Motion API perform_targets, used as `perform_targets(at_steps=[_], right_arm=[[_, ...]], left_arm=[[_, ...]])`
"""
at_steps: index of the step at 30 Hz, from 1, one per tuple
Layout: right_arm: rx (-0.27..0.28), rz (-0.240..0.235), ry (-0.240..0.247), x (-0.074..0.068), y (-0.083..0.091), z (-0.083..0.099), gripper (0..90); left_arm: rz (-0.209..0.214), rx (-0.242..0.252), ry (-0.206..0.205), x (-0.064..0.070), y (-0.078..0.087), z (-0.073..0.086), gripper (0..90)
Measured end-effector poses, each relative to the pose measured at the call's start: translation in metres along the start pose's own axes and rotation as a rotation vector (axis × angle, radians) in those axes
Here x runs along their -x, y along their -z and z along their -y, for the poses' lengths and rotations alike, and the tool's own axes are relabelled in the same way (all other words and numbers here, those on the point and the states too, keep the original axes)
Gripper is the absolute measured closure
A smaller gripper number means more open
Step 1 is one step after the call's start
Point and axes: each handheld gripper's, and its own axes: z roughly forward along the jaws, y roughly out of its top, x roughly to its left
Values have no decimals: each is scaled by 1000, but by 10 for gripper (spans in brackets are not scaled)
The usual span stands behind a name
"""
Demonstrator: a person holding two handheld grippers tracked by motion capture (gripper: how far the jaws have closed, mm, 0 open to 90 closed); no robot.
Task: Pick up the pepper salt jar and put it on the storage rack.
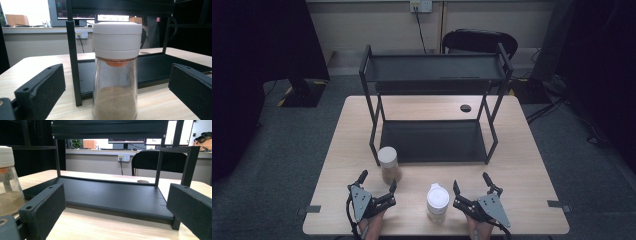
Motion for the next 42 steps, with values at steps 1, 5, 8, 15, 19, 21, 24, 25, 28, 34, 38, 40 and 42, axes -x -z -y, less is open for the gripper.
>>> perform_targets(at_steps=[1, 5, 8, 15, 19, 21, 24, 25, 28, 34, 38, 40, 42], right_arm=[[-1, 0, -2, 0, 0, 0, 14], [1, -2, -1, 0, 0, 0, 13], [0, -2, -3, 0, 0, 0, 14], [-17, -7, -8, 1, -1, -3, 14], [-16, -3, -7, 1, -1, -3, 12], [-18, -4, -11, 1, -1, -3, 12], [-19, -7, -11, 2, -1, -3, 12], [-19, -7, -11, 2, -1, -3, 13], [-19, -7, -12, 2, -1, -3, 13], [-19, -8, -12, 2, -1, -3, 13], [-20, -10, -12, 2, -1, -3, 13], [-19, -10, -12, 2, -1, -3, 13], [-19, -10, -12, 2, -1, -3, 13]], left_arm=[[0, 0, 0, 0, 0, 0, 3], [2, -6, 1, -1, -1, -1, 3], [3, -4, 2, -1, -1, -1, 3], [1, -11, 19, -2, -1, -2, 9], [1, -12, 23, -2, 0, -3, 9], [3, -11, 29, -3, 0, -3, 9], [9, -8, 38, -4, 0, -4, 7], [9, -8, 40, -4, 0, -4, 5], [15, -5, 51, -6, 0, -6, 3], [19, 2, 56, -7, 0, -13, 3], [31, -6, 61, -9, 0, -20, 14], [44, -26, 63, -11, 0, -26, 23], [52, -11, 60, -12, 0, -27, 17]])
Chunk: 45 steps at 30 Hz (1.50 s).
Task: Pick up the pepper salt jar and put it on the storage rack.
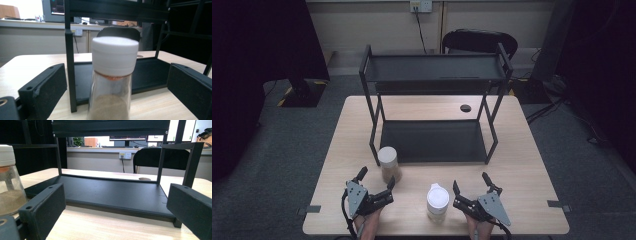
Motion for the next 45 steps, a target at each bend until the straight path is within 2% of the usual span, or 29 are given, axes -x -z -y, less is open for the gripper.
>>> perform_targets(at_steps=[5, 12, 19, 27, 34, 45], right_arm=[[0, 0, 0, 0, 0, 0, 13], [0, 0, 0, 0, 0, 0, 13], [0, -1, 0, 0, 0, 0, 13], [0, 0, 0, 0, 0, 0, 13], [0, 0, 1, 0, 0, 0, 13], [0, -1, 1, 0, 0, 0, 13]], left_arm=[[14, 6, -11, -1, -1, -7, 8], [29, 17, -6, -2, -2, -13, 9], [50, 9, -11, -3, -6, -18, 9], [55, 0, -20, -4, -15, -26, 9], [66, 1, -26, -8, -25, -24, 15], [77, -65, -22, -15, -46, -24, 99]])
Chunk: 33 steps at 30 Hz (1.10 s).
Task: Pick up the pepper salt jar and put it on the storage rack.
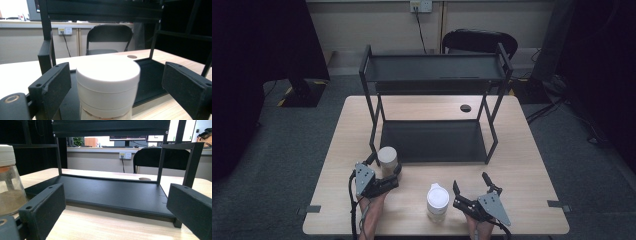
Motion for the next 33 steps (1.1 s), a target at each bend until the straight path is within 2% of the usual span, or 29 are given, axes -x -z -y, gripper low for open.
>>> perform_targets(at_steps=[6, 11, 14, 18, 27, 33], right_arm=[[0, -1, 0, 0, 0, 0, 13], [-1, -2, 0, 0, 0, 0, 13], [0, -3, 0, 0, 0, 0, 13], [-1, -2, 0, 0, 0, 0, 12], [-1, -3, 0, 1, 0, 0, 13], [-1, -5, -1, 1, 0, 0, 13]], left_arm=[[-7, -28, 9, -2, -7, 0, 152], [-15, -47, 35, -5, -11, 3, 203], [-17, -51, 30, -4, -12, 4, 234], [-26, -57, 29, -4, -13, 6, 227], [-1, -67, 35, -8, -16, 6, 317], [-16, -68, 4, -4, -16, 6, 341]])
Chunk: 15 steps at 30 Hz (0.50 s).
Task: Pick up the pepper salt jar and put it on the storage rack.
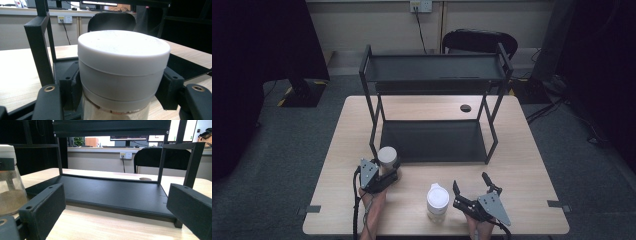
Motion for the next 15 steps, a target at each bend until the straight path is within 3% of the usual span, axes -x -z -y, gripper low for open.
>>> perform_targets(at_steps=[8, 15], right_arm=[[0, 0, 0, 0, 0, 0, 13], [0, 0, 0, 0, 0, 0, 13]], left_arm=[[-14, -4, 20, 3, 2, -2, 344], [-3, -5, 8, 4, 4, -3, 346]])
